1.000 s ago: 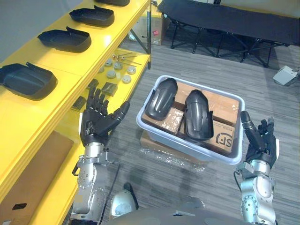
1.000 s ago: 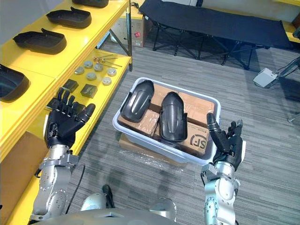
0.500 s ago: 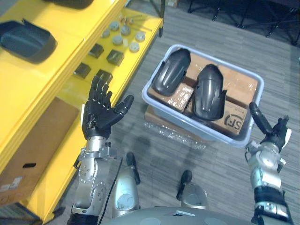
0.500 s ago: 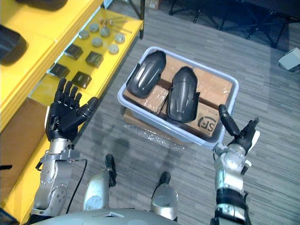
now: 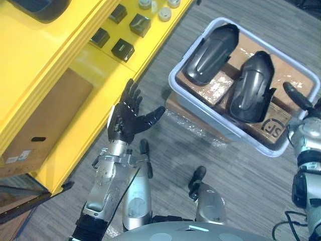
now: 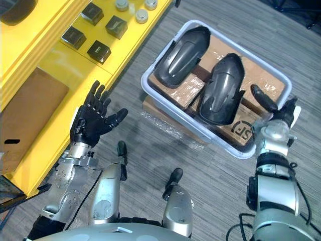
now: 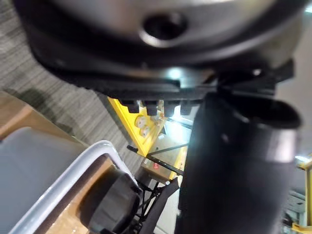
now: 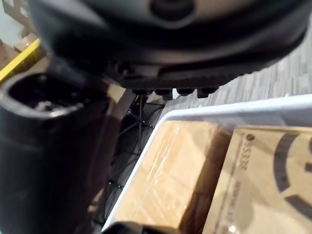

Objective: Walk over and take three plastic housings, then place them on the shelf

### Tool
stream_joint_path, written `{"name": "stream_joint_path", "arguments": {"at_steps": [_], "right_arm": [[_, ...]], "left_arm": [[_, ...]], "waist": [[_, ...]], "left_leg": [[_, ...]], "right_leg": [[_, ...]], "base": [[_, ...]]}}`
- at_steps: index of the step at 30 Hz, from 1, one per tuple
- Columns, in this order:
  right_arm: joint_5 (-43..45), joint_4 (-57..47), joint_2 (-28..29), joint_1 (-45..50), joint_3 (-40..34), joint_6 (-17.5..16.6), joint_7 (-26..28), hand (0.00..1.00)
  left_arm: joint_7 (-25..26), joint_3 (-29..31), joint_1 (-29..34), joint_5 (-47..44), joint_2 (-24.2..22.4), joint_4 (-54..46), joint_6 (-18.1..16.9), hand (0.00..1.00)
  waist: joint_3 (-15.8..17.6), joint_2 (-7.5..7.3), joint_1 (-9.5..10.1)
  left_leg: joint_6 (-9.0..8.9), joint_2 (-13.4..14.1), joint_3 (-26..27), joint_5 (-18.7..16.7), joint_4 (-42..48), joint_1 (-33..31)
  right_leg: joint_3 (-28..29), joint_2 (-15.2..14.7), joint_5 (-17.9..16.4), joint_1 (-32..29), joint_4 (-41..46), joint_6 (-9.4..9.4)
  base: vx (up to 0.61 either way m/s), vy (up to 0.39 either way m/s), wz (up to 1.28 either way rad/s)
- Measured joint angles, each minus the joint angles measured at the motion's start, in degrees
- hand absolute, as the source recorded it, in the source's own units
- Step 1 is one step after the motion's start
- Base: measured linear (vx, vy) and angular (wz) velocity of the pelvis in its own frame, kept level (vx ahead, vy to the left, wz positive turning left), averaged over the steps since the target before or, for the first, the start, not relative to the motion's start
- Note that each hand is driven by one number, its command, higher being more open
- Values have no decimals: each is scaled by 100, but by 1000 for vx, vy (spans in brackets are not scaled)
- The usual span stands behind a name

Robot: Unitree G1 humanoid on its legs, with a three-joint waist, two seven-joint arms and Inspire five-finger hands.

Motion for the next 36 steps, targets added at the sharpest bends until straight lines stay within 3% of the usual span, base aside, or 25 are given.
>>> {"name": "stream_joint_path", "arguments": {"at_steps": [7,19,20,28,32,36], "right_arm": [[-399,575,-460,-563,256,373,168,100],[-1340,1279,-515,-1004,394,1105,636,100],[-1445,1301,-528,-1023,481,1106,664,0],[-2403,1360,-1073,-1051,1014,1220,822,0],[-2764,1361,-1089,-1052,1237,1242,921,0],[-2900,1373,-1049,-1047,1340,1327,1040,0]], "left_arm": [[143,23,-37,-5,0,72,-126,100],[108,40,-6,-58,3,113,-205,100],[107,40,-7,-66,3,113,-209,100],[107,55,40,-253,3,124,-233,100],[105,48,139,-256,3,131,-240,100],[247,59,198,-253,4,131,-489,100]], "waist": [[207,164,179],[212,173,261],[212,175,266],[241,267,337],[238,279,327],[241,295,393]], "left_leg": [[7,-20,-101,28,12,-84],[-18,-39,-172,494,-599,-64],[-19,-43,-181,560,-683,-55],[26,-136,-211,827,-1163,45],[39,-174,-216,859,-1189,46],[6,-194,-223,928,-1263,44]], "right_leg": [[-30,0,-55,-37,88,-36],[-90,-58,-285,-425,582,-126],[-94,-62,-303,-470,631,-134],[-106,-196,-447,-703,997,-138],[-109,-257,-505,-749,1107,-137],[-116,-284,-533,-804,1174,-131]], "base": [[-10,8,6],[-19,-12,4],[-46,-21,4],[-32,-27,5],[-3,-42,4],[12,-49,3]]}}
